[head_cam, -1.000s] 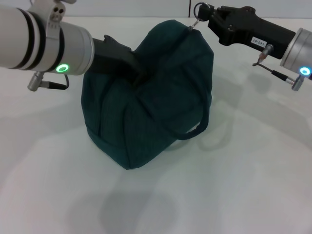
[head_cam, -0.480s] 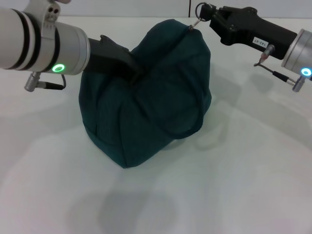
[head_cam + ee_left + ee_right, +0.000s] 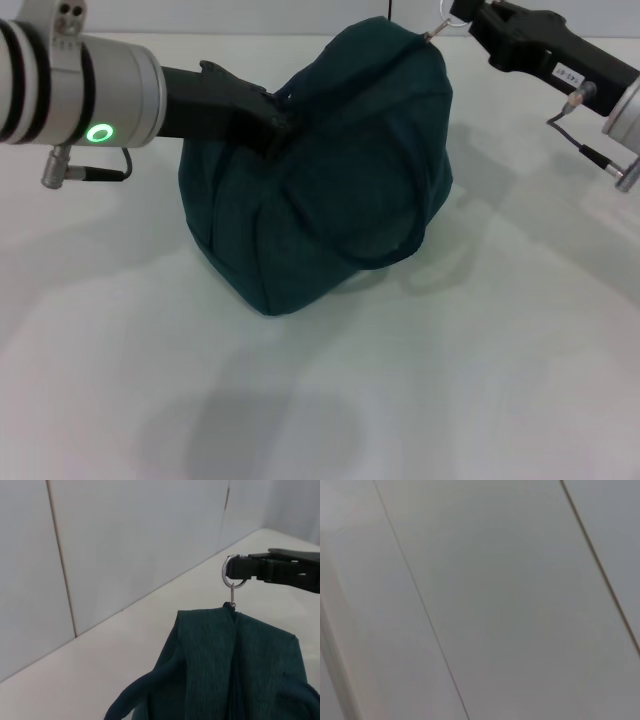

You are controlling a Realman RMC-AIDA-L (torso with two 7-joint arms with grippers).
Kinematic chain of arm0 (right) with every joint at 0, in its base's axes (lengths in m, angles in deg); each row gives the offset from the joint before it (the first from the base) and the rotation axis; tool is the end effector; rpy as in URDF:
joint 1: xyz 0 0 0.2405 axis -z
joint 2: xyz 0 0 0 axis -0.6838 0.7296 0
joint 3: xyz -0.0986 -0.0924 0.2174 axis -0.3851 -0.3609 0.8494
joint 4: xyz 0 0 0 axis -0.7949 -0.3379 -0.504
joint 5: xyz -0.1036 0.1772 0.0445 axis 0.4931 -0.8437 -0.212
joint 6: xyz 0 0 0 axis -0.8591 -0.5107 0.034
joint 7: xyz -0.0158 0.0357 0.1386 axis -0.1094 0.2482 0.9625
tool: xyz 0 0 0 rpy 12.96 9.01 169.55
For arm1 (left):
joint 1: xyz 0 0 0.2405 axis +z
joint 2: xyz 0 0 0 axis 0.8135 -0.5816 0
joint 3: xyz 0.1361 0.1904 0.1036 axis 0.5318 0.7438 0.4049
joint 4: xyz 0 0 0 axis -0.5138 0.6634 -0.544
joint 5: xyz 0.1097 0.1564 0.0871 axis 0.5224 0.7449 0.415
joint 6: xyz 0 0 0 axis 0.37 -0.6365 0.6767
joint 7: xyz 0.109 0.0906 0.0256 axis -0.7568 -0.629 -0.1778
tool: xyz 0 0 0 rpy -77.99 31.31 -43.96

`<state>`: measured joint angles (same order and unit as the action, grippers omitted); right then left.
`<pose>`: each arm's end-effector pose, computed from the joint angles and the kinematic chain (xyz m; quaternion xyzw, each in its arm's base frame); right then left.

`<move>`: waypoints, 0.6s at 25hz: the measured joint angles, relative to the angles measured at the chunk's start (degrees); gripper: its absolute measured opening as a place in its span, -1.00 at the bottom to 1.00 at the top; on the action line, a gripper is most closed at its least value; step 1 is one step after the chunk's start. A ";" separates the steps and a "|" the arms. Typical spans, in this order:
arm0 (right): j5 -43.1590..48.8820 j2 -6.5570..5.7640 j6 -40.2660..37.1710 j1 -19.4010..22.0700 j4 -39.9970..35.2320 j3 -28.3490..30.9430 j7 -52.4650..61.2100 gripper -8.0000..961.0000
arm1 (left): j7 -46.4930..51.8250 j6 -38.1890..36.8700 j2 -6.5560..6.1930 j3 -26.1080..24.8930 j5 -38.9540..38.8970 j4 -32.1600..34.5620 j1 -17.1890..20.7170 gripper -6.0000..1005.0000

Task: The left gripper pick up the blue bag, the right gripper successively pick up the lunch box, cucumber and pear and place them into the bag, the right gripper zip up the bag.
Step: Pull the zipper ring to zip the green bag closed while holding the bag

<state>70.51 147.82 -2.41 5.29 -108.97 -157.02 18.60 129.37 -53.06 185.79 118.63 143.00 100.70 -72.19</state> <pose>0.1840 0.4053 -0.0169 -0.8195 0.2519 0.4510 0.2483 -0.1359 0.3321 0.0331 -0.9286 -0.2564 -0.0607 0.2615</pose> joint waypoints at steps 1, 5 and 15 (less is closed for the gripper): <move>-0.53 0.00 -0.34 0.13 0.27 0.00 0.07 -0.97 | -0.49 0.18 0.00 -0.20 -0.68 -0.08 0.25 -0.73; -1.65 0.08 -1.04 0.55 0.52 -0.02 0.26 -0.97 | -2.29 0.45 -0.01 -1.25 -3.42 -1.26 0.51 -0.79; -5.29 0.14 -2.07 0.68 3.35 0.00 3.52 -0.97 | -5.53 0.98 0.03 -2.15 -7.28 -2.88 0.52 -0.89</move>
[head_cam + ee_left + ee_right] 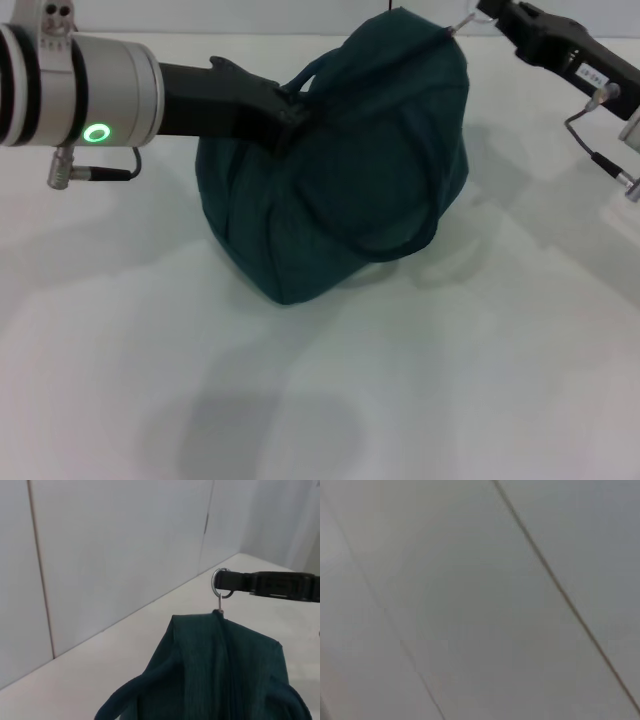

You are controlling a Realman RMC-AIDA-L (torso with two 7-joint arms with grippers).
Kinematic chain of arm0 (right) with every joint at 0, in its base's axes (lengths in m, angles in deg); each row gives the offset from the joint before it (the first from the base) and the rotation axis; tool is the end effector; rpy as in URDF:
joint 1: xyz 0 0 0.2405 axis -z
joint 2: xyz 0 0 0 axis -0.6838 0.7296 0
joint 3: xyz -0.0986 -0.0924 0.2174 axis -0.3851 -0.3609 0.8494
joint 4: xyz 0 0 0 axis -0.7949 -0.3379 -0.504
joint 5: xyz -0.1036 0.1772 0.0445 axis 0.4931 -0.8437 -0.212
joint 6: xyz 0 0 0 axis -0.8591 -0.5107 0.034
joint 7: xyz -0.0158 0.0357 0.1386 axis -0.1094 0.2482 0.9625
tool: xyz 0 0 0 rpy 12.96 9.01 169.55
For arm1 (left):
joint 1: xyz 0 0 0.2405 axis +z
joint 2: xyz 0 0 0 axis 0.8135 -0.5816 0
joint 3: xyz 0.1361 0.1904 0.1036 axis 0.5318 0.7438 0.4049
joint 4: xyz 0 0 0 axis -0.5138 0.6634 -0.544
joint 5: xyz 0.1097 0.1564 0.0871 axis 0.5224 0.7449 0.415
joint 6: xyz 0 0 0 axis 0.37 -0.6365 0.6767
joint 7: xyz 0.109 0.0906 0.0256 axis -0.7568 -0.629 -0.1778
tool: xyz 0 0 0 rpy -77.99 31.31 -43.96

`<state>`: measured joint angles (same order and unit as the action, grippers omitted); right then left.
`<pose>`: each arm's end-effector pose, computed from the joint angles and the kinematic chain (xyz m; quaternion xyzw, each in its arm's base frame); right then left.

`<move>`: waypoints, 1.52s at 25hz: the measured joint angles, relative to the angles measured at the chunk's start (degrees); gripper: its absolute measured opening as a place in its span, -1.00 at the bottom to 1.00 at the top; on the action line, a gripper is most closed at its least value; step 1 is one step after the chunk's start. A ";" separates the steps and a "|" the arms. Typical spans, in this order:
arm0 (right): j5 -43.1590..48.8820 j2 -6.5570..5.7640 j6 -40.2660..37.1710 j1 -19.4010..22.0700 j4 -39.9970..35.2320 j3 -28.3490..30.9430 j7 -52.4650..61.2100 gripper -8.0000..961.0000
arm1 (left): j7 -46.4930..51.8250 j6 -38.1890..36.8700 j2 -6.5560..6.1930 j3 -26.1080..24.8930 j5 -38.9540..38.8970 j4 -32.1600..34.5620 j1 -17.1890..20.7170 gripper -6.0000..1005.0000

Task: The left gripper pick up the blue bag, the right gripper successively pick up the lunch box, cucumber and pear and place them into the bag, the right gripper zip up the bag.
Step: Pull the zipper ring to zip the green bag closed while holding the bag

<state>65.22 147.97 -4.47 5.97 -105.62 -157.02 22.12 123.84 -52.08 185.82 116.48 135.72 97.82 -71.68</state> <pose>0.1982 0.4015 -0.0124 -0.7804 0.3106 0.4851 0.2433 -0.1371 0.3324 0.0335 -0.9329 -0.2483 -0.1021 0.2399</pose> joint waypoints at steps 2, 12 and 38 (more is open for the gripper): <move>-0.71 0.00 -0.10 0.00 0.52 0.02 0.93 -0.97 | -0.60 0.05 0.00 0.00 -0.84 -0.03 0.09 -0.89; -3.16 -0.10 0.24 0.00 3.00 0.05 17.23 -0.97 | -4.91 1.83 0.08 0.01 -5.80 -0.10 1.10 -0.89; -2.62 0.08 5.76 -0.12 6.95 -3.61 41.97 -0.86 | -24.62 5.00 0.02 -0.61 -21.26 -1.72 3.63 -0.90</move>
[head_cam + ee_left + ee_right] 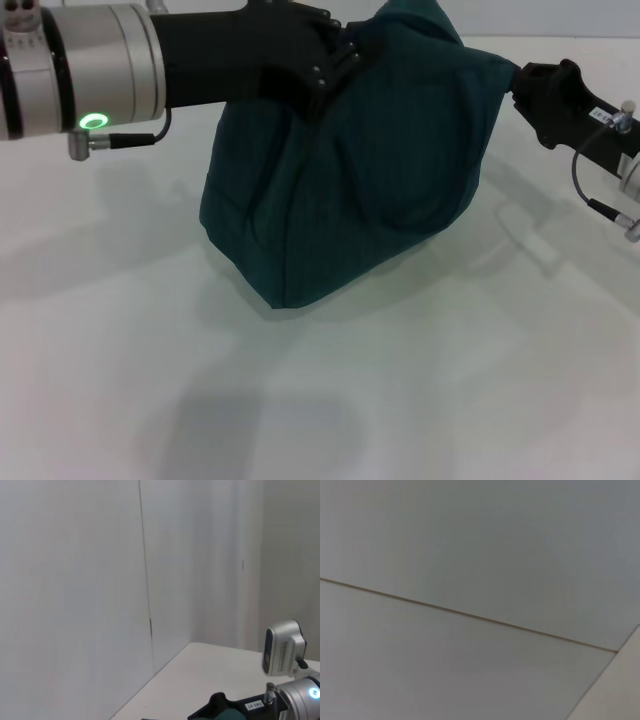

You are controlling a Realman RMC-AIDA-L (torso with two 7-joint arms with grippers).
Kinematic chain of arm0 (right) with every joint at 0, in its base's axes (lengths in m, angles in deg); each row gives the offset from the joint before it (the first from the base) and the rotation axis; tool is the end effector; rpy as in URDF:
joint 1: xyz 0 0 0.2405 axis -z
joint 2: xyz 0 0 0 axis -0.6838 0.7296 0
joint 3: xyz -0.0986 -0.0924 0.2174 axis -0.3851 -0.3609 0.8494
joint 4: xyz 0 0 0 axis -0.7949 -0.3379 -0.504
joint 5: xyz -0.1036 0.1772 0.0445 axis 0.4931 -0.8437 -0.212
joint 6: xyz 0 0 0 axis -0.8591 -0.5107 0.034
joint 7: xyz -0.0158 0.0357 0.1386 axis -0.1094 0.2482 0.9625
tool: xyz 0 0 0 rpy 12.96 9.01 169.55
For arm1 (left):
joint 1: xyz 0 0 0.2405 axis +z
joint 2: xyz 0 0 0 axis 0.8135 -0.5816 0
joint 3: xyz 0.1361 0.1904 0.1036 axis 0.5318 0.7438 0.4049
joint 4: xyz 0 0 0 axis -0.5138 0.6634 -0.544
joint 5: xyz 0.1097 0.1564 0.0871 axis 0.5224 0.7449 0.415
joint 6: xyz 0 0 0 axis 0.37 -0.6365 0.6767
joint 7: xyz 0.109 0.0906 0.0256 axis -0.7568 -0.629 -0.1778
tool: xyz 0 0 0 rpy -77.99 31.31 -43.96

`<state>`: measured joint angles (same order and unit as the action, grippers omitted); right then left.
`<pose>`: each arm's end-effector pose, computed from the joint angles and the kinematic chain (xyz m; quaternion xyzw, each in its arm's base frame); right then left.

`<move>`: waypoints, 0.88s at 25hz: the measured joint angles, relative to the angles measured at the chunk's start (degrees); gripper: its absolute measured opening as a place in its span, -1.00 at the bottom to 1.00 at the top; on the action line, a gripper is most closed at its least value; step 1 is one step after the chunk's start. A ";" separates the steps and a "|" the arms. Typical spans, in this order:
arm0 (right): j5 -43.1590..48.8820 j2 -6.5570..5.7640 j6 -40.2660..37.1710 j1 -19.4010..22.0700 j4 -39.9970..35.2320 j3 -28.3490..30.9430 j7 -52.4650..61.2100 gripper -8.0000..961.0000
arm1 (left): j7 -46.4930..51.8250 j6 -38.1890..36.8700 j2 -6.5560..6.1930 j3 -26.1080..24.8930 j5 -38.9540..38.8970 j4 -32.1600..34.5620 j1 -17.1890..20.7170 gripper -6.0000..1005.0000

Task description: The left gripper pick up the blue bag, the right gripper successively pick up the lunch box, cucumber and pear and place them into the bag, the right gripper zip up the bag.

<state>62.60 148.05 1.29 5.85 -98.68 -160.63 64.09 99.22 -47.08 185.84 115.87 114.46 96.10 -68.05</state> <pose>0.2390 0.3948 -0.0331 -0.5839 0.6382 0.4908 0.1045 -0.1157 0.3226 0.0431 -0.9401 -0.1031 -0.2256 0.2338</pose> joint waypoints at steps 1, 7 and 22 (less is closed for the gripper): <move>-0.02 0.00 0.05 0.00 0.02 -0.12 -0.06 -0.85 | -0.11 0.02 -0.01 -0.03 -0.07 -0.47 -0.25 -0.90; -0.58 -0.01 -2.51 1.04 -0.77 0.07 -3.79 -0.80 | 0.22 0.16 -0.02 -0.80 -0.33 -3.01 -2.06 -0.90; -0.55 -0.91 -8.39 7.86 -0.93 6.87 -6.47 0.02 | -0.18 5.50 0.07 -0.46 -1.45 -11.05 -5.00 -0.83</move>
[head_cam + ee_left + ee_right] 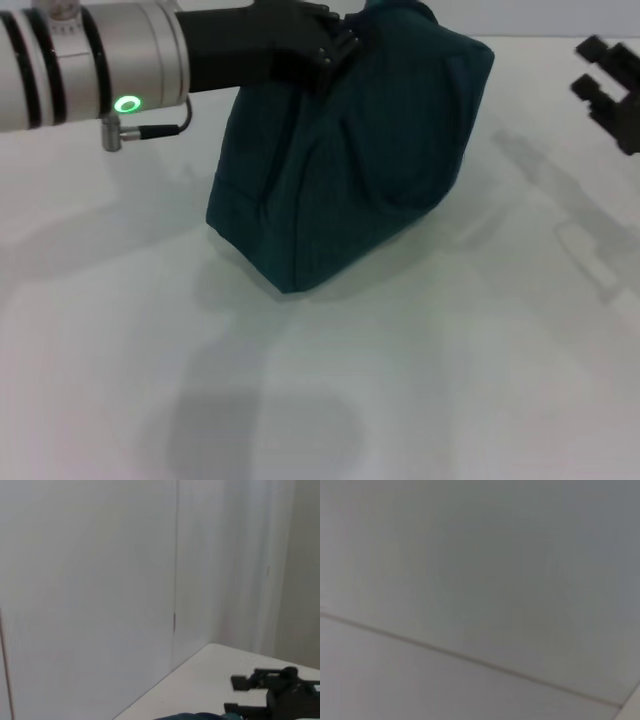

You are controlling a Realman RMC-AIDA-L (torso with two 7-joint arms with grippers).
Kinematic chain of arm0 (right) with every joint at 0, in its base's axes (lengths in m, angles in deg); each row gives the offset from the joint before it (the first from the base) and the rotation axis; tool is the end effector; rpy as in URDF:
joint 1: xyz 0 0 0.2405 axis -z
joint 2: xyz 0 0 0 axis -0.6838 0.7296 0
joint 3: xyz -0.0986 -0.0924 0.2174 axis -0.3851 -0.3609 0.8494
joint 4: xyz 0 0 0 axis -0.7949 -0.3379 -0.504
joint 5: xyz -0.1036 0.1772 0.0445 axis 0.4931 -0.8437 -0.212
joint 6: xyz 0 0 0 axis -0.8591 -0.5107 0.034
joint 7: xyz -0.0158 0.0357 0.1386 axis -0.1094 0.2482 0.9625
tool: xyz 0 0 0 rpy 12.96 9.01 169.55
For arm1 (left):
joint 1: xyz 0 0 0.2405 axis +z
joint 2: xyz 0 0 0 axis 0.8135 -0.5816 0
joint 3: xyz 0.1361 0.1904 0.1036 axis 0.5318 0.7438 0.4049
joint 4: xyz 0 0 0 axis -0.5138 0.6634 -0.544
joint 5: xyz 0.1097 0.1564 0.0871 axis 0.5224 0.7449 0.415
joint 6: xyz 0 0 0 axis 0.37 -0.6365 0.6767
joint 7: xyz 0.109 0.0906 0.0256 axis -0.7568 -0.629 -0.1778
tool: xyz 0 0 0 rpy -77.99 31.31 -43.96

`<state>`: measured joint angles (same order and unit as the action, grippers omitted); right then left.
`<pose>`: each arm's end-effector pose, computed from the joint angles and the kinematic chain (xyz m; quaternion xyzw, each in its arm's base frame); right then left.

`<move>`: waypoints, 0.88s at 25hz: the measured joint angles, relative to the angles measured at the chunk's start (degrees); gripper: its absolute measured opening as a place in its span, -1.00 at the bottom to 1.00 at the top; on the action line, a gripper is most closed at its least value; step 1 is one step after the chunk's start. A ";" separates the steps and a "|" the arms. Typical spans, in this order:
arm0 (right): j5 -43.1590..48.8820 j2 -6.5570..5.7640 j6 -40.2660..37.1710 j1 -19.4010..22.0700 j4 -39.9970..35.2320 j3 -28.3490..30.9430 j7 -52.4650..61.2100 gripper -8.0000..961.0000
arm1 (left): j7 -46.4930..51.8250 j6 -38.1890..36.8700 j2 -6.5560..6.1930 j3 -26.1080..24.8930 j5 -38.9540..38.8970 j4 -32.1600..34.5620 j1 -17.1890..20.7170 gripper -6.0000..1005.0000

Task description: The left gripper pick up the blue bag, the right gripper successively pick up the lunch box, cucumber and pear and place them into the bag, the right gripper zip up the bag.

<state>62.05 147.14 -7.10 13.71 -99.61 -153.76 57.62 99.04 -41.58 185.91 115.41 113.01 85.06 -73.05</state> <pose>0.2764 0.3660 0.0005 -0.5628 0.5977 0.5532 0.1414 -0.1283 0.3520 0.0266 -0.9278 -0.1590 -0.2391 0.2383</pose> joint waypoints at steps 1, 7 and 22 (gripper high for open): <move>0.05 -0.06 -0.24 0.27 0.01 0.65 -0.10 0.10 | -0.36 0.33 0.00 0.05 -0.81 -1.49 -0.54 -0.82; 0.13 -0.46 -2.09 1.24 -0.04 3.57 -0.96 0.39 | -3.58 0.59 0.00 0.09 -5.74 -9.03 -2.40 -0.77; 0.50 -0.36 -5.47 1.12 -0.17 3.96 -2.78 0.85 | -8.26 -0.24 -0.22 -0.62 -17.14 -14.04 -0.91 -0.24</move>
<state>62.55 146.78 -12.57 14.83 -99.78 -149.80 54.84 90.78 -41.81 185.69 114.79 95.87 71.01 -73.96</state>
